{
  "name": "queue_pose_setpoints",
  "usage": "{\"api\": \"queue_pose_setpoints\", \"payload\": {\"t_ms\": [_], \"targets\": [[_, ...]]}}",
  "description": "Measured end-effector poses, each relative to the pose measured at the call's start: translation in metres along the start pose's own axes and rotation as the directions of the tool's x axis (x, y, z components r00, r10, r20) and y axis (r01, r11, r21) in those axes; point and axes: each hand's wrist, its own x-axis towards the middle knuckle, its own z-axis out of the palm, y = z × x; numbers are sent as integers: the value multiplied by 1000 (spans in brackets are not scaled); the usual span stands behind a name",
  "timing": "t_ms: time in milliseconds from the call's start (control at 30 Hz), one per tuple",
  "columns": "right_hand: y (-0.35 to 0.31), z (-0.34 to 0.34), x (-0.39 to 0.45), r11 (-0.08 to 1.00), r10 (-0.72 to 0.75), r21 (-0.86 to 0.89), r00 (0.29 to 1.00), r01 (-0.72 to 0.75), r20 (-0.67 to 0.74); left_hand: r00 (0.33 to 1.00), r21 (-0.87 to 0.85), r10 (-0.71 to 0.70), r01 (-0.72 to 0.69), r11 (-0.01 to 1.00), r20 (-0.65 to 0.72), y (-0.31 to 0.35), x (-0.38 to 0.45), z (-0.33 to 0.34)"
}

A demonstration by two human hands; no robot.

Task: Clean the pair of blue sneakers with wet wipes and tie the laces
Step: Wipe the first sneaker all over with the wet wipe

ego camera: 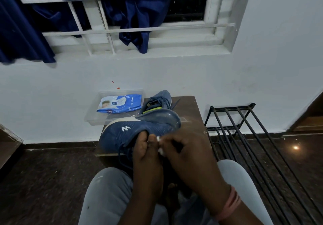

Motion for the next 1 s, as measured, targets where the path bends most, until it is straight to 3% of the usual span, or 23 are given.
{"api": "queue_pose_setpoints", "payload": {"t_ms": [33,167,200,300,333,467,600,767,900,1000], "targets": [[-1,0,-1,1000,-14,-8,1000,15,19,1000,-20,-24,24,1000,-8,-2,0,-1],[14,3,12,986,-6,-166,973,-34,-232,998,-78,-63,64,995,21,1,-9,5],[12,5,10,987,2,-156,972,-40,-237,998,-66,-58,59,996,15,1,-9,6],[3,9,-6,999,-3,-37,999,2,-43,999,-89,-51,51,995,-3,2,-6,0],[4,10,-5,999,-1,-32,999,-1,-34,998,-104,-54,55,993,6,4,-5,0],[15,9,14,987,7,-154,962,-51,-274,995,-92,-89,92,991,38,9,-11,5],[3,14,-3,1000,-8,-7,1000,8,-6,999,69,-16,14,998,30,12,-7,-6],[15,10,12,988,34,-137,972,-67,-232,1000,52,-24,24,998,11,12,-11,5],[1,14,-7,997,32,74,999,-32,3,986,-167,-161,151,974,-48,15,-4,2],[17,13,7,997,36,-57,979,-48,-198,994,-86,-108,110,990,31,13,-8,4]]}}
